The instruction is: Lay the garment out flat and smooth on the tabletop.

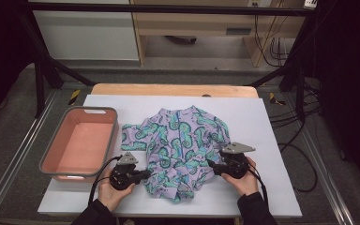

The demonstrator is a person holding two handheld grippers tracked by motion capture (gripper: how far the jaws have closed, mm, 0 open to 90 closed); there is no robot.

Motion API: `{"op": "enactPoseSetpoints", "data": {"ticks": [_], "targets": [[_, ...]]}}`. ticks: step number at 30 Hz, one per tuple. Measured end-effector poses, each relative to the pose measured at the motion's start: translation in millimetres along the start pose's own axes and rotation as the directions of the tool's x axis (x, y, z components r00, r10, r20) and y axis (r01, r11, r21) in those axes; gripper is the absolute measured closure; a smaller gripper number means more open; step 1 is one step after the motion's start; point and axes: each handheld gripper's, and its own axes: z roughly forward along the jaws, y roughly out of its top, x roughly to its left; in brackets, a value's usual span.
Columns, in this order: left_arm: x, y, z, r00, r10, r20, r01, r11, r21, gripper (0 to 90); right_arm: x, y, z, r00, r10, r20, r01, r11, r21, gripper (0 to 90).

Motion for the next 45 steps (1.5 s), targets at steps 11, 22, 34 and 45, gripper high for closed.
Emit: {"op": "enactPoseSetpoints", "data": {"ticks": [11,22,34,45], "targets": [[0.2,0.3,-2.3,0.9999,0.003,-0.012,-0.003,1.0000,-0.004,88.8,9.7,-7.5,-43.8,0.9951,-0.008,-0.099,0.012,0.999,0.043,82.6],[-3.0,0.3,-1.6,1.0000,0.001,0.001,0.000,0.9999,-0.010,88.7,22.6,-50.8,-68.6,0.9947,0.037,-0.097,-0.023,0.990,0.136,70.6],[-10.3,1.6,-9.0,0.9994,-0.001,0.034,0.003,0.9992,-0.041,88.7,66.5,-7.7,-12.8,0.9727,-0.129,-0.193,0.136,0.990,0.022,45.4],[-25.2,-0.1,-10.4,0.9943,-0.015,0.105,0.018,0.9995,-0.027,87.9,70.1,-26.6,-41.2,0.9514,-0.080,-0.297,0.121,0.985,0.121,82.2]]}}
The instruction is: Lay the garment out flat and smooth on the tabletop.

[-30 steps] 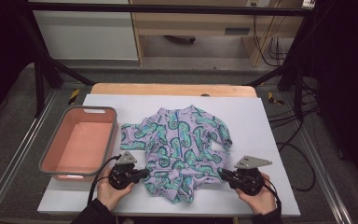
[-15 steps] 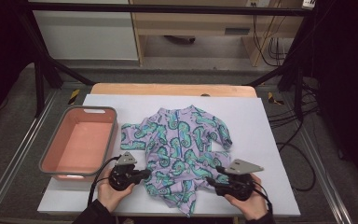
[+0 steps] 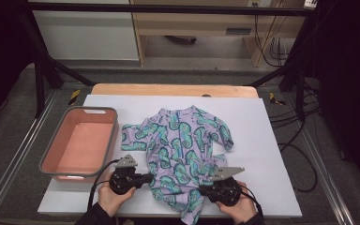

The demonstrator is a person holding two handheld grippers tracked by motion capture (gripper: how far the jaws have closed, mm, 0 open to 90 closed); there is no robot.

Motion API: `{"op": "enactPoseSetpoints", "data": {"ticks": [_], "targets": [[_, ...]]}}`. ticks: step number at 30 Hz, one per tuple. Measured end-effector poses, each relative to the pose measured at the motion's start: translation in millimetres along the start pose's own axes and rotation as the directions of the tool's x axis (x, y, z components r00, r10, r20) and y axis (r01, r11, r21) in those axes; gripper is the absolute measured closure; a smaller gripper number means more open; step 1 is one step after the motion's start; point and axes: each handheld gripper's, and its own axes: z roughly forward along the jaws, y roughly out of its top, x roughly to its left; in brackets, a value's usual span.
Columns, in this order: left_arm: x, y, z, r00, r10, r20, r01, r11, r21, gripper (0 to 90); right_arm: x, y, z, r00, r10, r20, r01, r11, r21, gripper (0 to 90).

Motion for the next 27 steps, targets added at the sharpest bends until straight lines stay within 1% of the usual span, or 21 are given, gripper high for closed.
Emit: {"op": "enactPoseSetpoints", "data": {"ticks": [1,2,3,5,7,8,9,10,11,13,14,15,16,17,19,20,21,22,23,25,27], "targets": [[-4.4,-1.4,1.6,0.9999,0.012,-0.001,-0.012,0.9999,0.002,86.1,1.5,-4.7,-1.2,1.0000,-0.001,0.003,0.001,1.000,-0.009,77.1],[-8.4,-2.6,3.4,0.9998,0.017,-0.007,-0.017,0.9999,-0.002,81.4,1.8,-8.1,-1.6,0.9999,0.002,0.013,-0.002,1.000,-0.020,69.9],[-11.3,-3.3,5.0,0.9997,0.016,-0.019,-0.016,0.9999,-0.005,71.8,0.7,-9.7,-1.9,0.9998,-0.002,0.022,0.003,0.999,-0.032,64.8],[-14.6,-4.3,7.2,0.9996,0.011,-0.028,-0.011,0.9999,-0.010,60.5,-4.6,-8.7,-5.9,0.9982,-0.013,0.059,0.018,0.996,-0.088,51.8],[-16.3,-5.3,10.5,0.9980,0.009,-0.062,-0.009,0.9999,-0.004,46.1,-13.4,-4.5,-13.2,0.9942,-0.003,0.107,0.018,0.991,-0.134,47.3],[-16.5,-6.3,12.9,0.9974,0.008,-0.072,-0.008,0.9999,0.007,44.6,-19.2,-2.4,-17.1,0.9896,0.003,0.144,0.019,0.989,-0.150,43.6],[-16.1,-7.4,15.2,0.9973,0.001,-0.074,0.000,0.9998,0.020,44.1,-26.2,-1.2,-19.9,0.9821,0.014,0.188,0.017,0.987,-0.161,41.3],[-15.9,-8.5,17.7,0.9974,-0.012,-0.071,0.014,0.9993,0.034,43.1,-34.5,-0.9,-21.6,0.9716,0.025,0.235,0.013,0.988,-0.155,40.7],[-16.6,-9.5,18.3,0.9973,-0.012,-0.073,0.015,0.9995,0.028,42.4,-43.2,-1.9,-22.6,0.9630,0.037,0.267,0.001,0.990,-0.144,38.9],[-18.7,-8.7,18.3,0.9966,-0.013,-0.081,0.017,0.9992,0.037,42.6,-59.6,-6.7,-20.1,0.9521,0.102,0.288,-0.064,0.988,-0.138,36.2],[-19.9,-8.4,18.4,0.9962,-0.011,-0.086,0.014,0.9990,0.043,44.9,-66.3,-10.1,-17.6,0.9473,0.117,0.298,-0.079,0.988,-0.135,36.2],[-21.1,-8.3,18.2,0.9959,-0.008,-0.090,0.013,0.9986,0.051,48.8,-70.7,-13.6,-14.3,0.9455,0.128,0.300,-0.094,0.988,-0.126,36.3],[-21.8,-8.3,18.0,0.9970,-0.010,-0.076,0.015,0.9979,0.063,56.3,-73.9,-16.5,-10.8,0.9453,0.130,0.299,-0.101,0.989,-0.109,36.5],[-22.1,-8.2,17.9,0.9983,-0.014,-0.056,0.018,0.9968,0.077,64.6,-75.3,-19.0,-7.4,0.9465,0.128,0.296,-0.103,0.990,-0.098,37.8],[-24.5,-9.4,18.3,0.9985,0.008,-0.054,-0.004,0.9965,0.084,75.9,-75.4,-22.0,-3.1,0.9537,0.128,0.272,-0.106,0.990,-0.093,49.5],[-25.5,-9.6,17.7,0.9980,0.024,-0.058,-0.019,0.9962,0.085,77.9,-74.3,-22.6,-2.3,0.9588,0.124,0.256,-0.102,0.990,-0.099,56.3],[-26.5,-9.8,17.0,0.9975,0.033,-0.062,-0.028,0.9958,0.087,82.4,-72.6,-22.4,-2.8,0.9625,0.118,0.245,-0.096,0.991,-0.097,68.3],[-27.6,-10.0,16.8,0.9972,0.040,-0.064,-0.034,0.9958,0.085,83.7,-70.3,-21.6,-4.4,0.9673,0.117,0.225,-0.102,0.992,-0.081,78.5],[-28.2,-10.2,16.2,0.9964,0.051,-0.067,-0.045,0.9953,0.086,84.5,-67.7,-21.0,-5.7,0.9688,0.109,0.223,-0.098,0.993,-0.059,85.9],[-28.9,-10.2,13.3,0.9953,0.063,-0.073,-0.057,0.9950,0.082,85.5,-62.8,-20.9,-10.7,0.9696,0.092,0.227,-0.087,0.996,-0.032,88.3],[-27.0,-9.6,6.5,0.9955,0.065,-0.069,-0.061,0.9960,0.066,85.8,-58.4,-24.1,-21.1,0.9690,0.100,0.226,-0.097,0.995,-0.026,88.5]]}}
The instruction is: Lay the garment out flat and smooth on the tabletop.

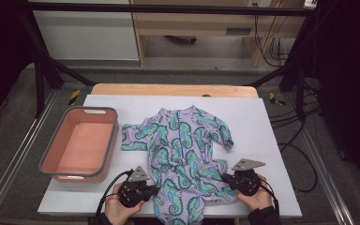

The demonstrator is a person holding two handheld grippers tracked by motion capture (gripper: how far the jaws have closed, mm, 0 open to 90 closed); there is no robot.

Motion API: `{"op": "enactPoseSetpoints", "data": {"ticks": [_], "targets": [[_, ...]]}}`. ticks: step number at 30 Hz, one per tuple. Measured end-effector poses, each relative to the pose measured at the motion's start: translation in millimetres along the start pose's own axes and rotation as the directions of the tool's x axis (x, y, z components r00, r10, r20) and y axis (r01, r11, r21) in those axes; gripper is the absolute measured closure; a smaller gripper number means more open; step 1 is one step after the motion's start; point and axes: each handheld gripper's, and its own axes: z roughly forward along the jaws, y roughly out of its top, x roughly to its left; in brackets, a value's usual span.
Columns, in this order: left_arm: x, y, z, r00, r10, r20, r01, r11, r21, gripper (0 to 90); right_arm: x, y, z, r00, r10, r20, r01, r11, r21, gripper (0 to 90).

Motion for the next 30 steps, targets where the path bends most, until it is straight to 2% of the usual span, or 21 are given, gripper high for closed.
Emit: {"op": "enactPoseSetpoints", "data": {"ticks": [3,5,7,10,12,13,16,18,20,22,23,25,26,28,30], "targets": [[7.5,-2.4,-10.7,0.9999,-0.013,0.008,0.013,0.9999,-0.004,86.0,2.1,-11.2,-19.8,0.9992,0.032,0.022,-0.033,0.999,0.008,88.0],[11.3,-6.8,-13.3,0.9996,-0.024,0.016,0.024,0.9997,-0.007,86.0,5.8,-18.5,-27.2,0.9969,0.072,-0.031,-0.071,0.997,0.032,83.9],[12.3,-10.1,-11.4,0.9994,-0.029,0.020,0.029,0.9996,0.002,85.9,10.8,-19.3,-30.5,0.9972,0.065,-0.035,-0.065,0.998,0.013,75.3],[10.7,-11.4,-6.9,0.9994,-0.030,0.020,0.030,0.9995,0.008,85.5,16.6,-6.8,-28.4,0.9993,0.014,-0.034,-0.017,0.997,-0.080,58.6],[10.0,-12.6,-6.0,0.9994,-0.029,0.018,0.029,0.9996,0.005,85.2,23.5,5.6,-22.1,0.9985,-0.023,-0.049,0.017,0.992,-0.122,52.7],[10.3,-13.1,-5.8,0.9993,-0.031,0.018,0.031,0.9995,0.005,85.2,27.1,9.0,-19.0,0.9972,-0.031,-0.068,0.022,0.992,-0.128,51.4],[11.5,-14.3,-5.3,0.9990,-0.039,0.020,0.039,0.9992,0.002,85.1,44.2,14.0,-1.6,0.9869,-0.093,-0.132,0.077,0.990,-0.119,44.5],[10.9,-14.5,-4.9,0.9992,-0.037,0.012,0.037,0.9993,0.005,85.2,52.3,11.9,11.9,0.9851,-0.121,-0.122,0.111,0.990,-0.087,43.7],[10.2,-14.3,-4.8,0.9992,-0.040,0.000,0.040,0.9992,0.003,85.4,54.4,8.3,23.7,0.9896,-0.118,-0.082,0.113,0.992,-0.061,47.5],[10.1,-14.4,-5.2,0.9992,-0.040,-0.001,0.040,0.9992,0.003,85.5,52.7,4.1,30.4,0.9912,-0.113,-0.069,0.110,0.992,-0.056,57.0],[10.2,-14.3,-5.4,0.9992,-0.041,0.002,0.041,0.9992,0.002,85.6,51.9,2.9,30.1,0.9914,-0.118,-0.056,0.114,0.991,-0.068,68.0],[11.0,-14.0,-6.5,0.9992,-0.039,0.007,0.039,0.9992,0.002,85.8,51.8,3.9,27.0,0.9918,-0.111,-0.062,0.109,0.993,-0.038,87.8],[11.4,-13.7,-8.2,0.9992,-0.038,0.011,0.038,0.9993,0.002,85.8,52.8,4.7,25.2,0.9920,-0.102,-0.075,0.100,0.995,-0.026,88.9],[13.4,-12.6,-15.4,0.9992,-0.036,0.015,0.036,0.9993,-0.008,85.8,56.9,8.1,20.8,0.9896,-0.111,-0.092,0.110,0.994,-0.008,89.5],[17.6,-12.6,-25.6,0.9996,-0.028,0.001,0.028,0.9996,-0.009,85.9,64.8,13.4,15.9,0.9838,-0.111,-0.141,0.108,0.994,-0.024,89.5]]}}
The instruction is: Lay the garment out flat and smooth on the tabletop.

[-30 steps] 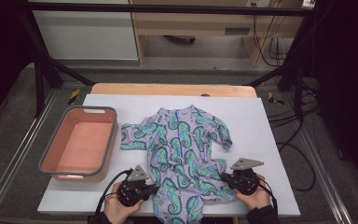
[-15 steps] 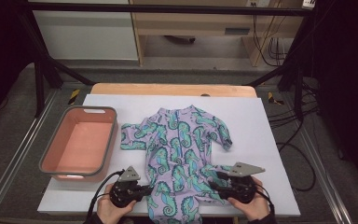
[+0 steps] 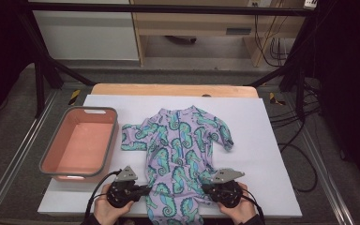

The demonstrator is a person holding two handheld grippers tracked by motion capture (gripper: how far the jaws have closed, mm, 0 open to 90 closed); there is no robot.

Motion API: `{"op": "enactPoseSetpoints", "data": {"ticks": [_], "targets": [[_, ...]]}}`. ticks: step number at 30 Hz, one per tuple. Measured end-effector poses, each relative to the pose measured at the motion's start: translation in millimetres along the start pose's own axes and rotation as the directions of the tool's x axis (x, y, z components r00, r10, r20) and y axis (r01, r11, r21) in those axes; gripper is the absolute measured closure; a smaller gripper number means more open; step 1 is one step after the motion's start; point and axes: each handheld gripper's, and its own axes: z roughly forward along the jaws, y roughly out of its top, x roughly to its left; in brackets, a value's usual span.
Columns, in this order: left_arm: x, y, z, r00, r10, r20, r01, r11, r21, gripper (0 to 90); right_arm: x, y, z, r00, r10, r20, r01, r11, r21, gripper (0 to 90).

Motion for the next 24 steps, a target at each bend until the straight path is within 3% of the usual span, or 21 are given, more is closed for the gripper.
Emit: {"op": "enactPoseSetpoints", "data": {"ticks": [3,6,8,10,12,14,16,19,22,24], "targets": [[11.4,-4.1,-13.0,0.9994,-0.018,-0.030,0.018,0.9998,0.004,85.8,18.4,11.2,5.7,0.9947,0.013,-0.102,-0.014,1.000,-0.013,88.5],[15.9,-9.6,-14.3,0.9991,-0.032,-0.027,0.032,0.9995,0.002,85.7,32.9,22.1,22.8,0.9874,0.032,-0.155,-0.033,0.999,-0.004,78.5],[14.3,-11.5,-10.8,0.9992,-0.029,-0.028,0.028,0.9996,-0.003,85.1,33.0,30.0,25.5,0.9909,0.030,-0.131,-0.035,0.999,-0.040,70.5],[14.6,-13.2,-7.6,0.9992,-0.036,-0.019,0.036,0.9993,-0.012,83.5,23.3,35.8,16.7,0.9945,0.038,-0.097,-0.047,0.994,-0.094,67.6],[16.2,-14.7,-5.9,0.9985,-0.055,-0.009,0.054,0.9983,-0.023,80.3,9.3,36.1,1.9,0.9987,0.049,-0.016,-0.051,0.988,-0.144,64.6],[16.1,-15.6,-4.6,0.9985,-0.055,-0.010,0.054,0.9979,-0.037,80.3,-5.3,28.6,-10.1,0.9951,0.055,0.082,-0.043,0.989,-0.145,60.1],[15.0,-16.2,-3.1,0.9987,-0.049,-0.010,0.049,0.9978,-0.045,80.3,-18.5,14.3,-14.8,0.9908,0.065,0.119,-0.051,0.992,-0.117,56.8],[13.8,-18.0,0.3,0.9991,-0.042,-0.005,0.042,0.9979,-0.050,80.4,-30.2,-10.4,-9.7,0.9914,0.075,0.107,-0.068,0.995,-0.072,52.6],[12.1,-19.8,3.9,0.9993,-0.037,-0.007,0.037,0.9983,-0.045,80.5,-30.6,-15.9,-2.3,0.9933,0.065,0.096,-0.060,0.997,-0.057,52.0],[10.8,-20.8,4.6,0.9995,-0.029,-0.010,0.029,0.9984,-0.049,80.9,-27.0,-15.2,4.7,0.9946,0.044,0.094,-0.041,0.999,-0.032,57.7]]}}
